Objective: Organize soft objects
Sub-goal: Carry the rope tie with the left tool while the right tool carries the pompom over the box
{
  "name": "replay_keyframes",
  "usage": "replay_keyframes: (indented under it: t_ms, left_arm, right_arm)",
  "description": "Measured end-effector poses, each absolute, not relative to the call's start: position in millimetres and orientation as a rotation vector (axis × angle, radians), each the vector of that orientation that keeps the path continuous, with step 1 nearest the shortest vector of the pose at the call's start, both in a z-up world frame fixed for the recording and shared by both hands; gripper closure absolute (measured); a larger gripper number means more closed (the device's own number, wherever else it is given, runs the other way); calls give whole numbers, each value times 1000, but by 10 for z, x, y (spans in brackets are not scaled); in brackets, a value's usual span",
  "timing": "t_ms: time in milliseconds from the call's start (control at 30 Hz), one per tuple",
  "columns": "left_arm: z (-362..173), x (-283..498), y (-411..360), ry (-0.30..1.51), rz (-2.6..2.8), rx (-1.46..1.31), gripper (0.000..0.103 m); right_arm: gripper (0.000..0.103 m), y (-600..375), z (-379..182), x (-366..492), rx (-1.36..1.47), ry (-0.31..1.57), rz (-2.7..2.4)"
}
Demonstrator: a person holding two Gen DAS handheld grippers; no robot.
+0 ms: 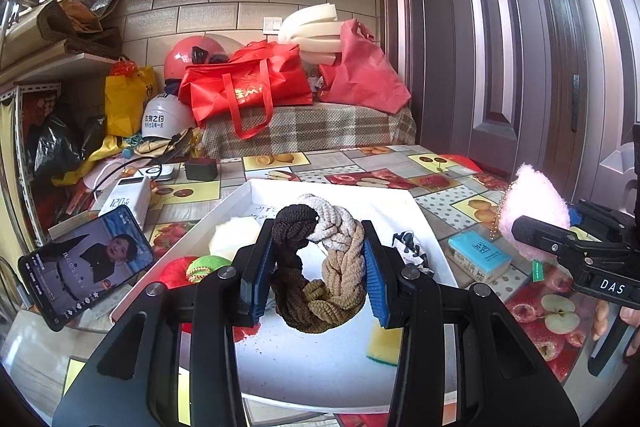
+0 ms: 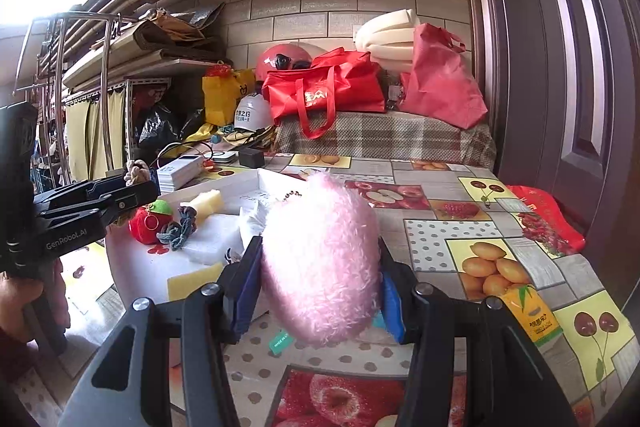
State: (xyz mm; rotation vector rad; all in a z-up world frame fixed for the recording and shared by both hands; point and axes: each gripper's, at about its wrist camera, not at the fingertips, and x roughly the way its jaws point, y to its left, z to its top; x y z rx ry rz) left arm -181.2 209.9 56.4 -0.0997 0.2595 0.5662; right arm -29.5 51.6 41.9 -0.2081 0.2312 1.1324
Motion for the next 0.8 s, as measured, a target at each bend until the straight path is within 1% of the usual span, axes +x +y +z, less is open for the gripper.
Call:
replay_keyframes:
  t_ms: [800]
  left_arm:
    - [542,-1574,2568,288,665,-132,63]
  right_arm:
    - [51,1480,387,-502,-304,216,1227]
